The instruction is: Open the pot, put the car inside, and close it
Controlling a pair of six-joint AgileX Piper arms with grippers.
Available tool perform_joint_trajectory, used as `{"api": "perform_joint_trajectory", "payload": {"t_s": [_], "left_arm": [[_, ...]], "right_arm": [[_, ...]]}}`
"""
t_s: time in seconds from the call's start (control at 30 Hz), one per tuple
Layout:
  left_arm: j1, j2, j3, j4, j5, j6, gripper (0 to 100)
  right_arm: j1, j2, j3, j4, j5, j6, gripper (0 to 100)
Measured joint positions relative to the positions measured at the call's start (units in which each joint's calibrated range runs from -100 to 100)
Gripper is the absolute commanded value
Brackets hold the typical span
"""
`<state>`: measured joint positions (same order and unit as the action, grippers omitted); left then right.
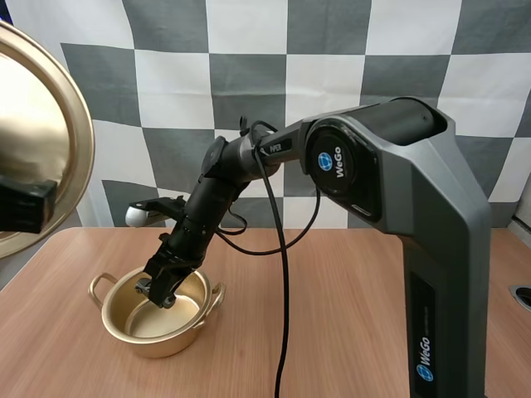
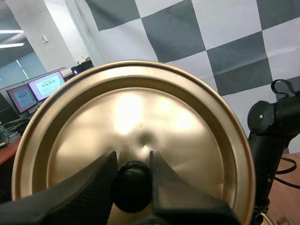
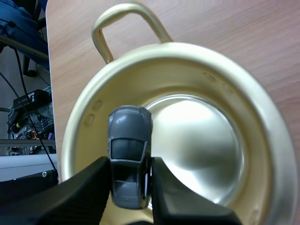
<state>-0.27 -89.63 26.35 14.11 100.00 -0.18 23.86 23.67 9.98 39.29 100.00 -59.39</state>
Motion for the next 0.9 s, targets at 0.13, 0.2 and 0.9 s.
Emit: {"api": "perform_joint_trajectory", "payload": {"t_s": [0.13,0.2,0.9], "left_arm": [[0.0,0.0,0.0,0.0,0.0,0.24,0],[0.0,0.0,0.0,0.0,0.0,0.24,0],[0.0,0.0,0.0,0.0,0.0,0.84,0]], "right_arm": [[0.17,1.89,-0.88,0.19,0.0,0.0,0],[0.15,2.84,-1.31,0.18,0.0,0.0,0],[1.15,6.36,-1.31,1.09,-3.9,0.99,14]]}}
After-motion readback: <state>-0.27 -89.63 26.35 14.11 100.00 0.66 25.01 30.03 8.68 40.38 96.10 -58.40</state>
